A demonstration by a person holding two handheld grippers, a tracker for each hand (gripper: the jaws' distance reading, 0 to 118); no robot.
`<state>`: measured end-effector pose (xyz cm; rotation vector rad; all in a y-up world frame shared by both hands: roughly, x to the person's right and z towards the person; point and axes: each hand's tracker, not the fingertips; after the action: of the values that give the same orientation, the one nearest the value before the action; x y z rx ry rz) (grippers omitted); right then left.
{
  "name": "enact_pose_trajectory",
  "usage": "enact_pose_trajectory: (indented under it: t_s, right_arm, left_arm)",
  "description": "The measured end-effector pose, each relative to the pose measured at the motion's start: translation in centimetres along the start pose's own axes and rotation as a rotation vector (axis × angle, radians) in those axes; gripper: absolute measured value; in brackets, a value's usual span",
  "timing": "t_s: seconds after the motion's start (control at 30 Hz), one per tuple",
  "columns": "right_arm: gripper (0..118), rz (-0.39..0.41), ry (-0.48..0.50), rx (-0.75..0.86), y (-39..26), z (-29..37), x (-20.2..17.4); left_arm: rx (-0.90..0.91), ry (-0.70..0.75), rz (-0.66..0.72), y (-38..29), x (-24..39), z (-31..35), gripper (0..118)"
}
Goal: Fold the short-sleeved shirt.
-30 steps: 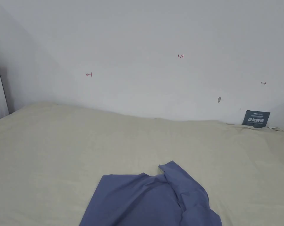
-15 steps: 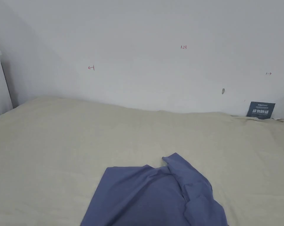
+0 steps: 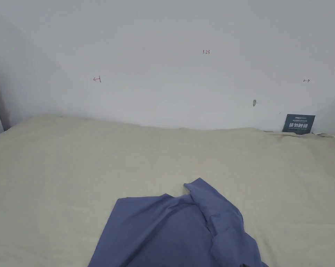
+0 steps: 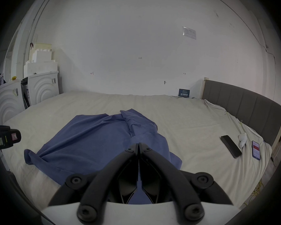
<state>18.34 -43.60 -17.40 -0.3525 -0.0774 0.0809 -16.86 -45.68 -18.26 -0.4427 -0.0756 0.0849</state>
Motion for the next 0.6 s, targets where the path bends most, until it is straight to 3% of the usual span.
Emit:
enact_pose_trajectory:
  t_s: [0.23,0.4,0.6]
  right_arm:
    - [1,0.015,0.003,-0.022,0.2,-1.6,0.5]
    - [1,0.029,-0.001,-0.045,0.4,-2.8,0.9]
    - [1,0.044,0.004,-0.066,0.4,-3.9,1.0]
  left_arm:
    - [-0.061,-0.042,0.043,4.6,-1.9,-6.6,0]
    - [-0.222,-0.066,0.064,6.3,-3.8,-11.5,0]
    - [-0.228,-0.046,0.079,9.2,-3.4,-16.6,0]
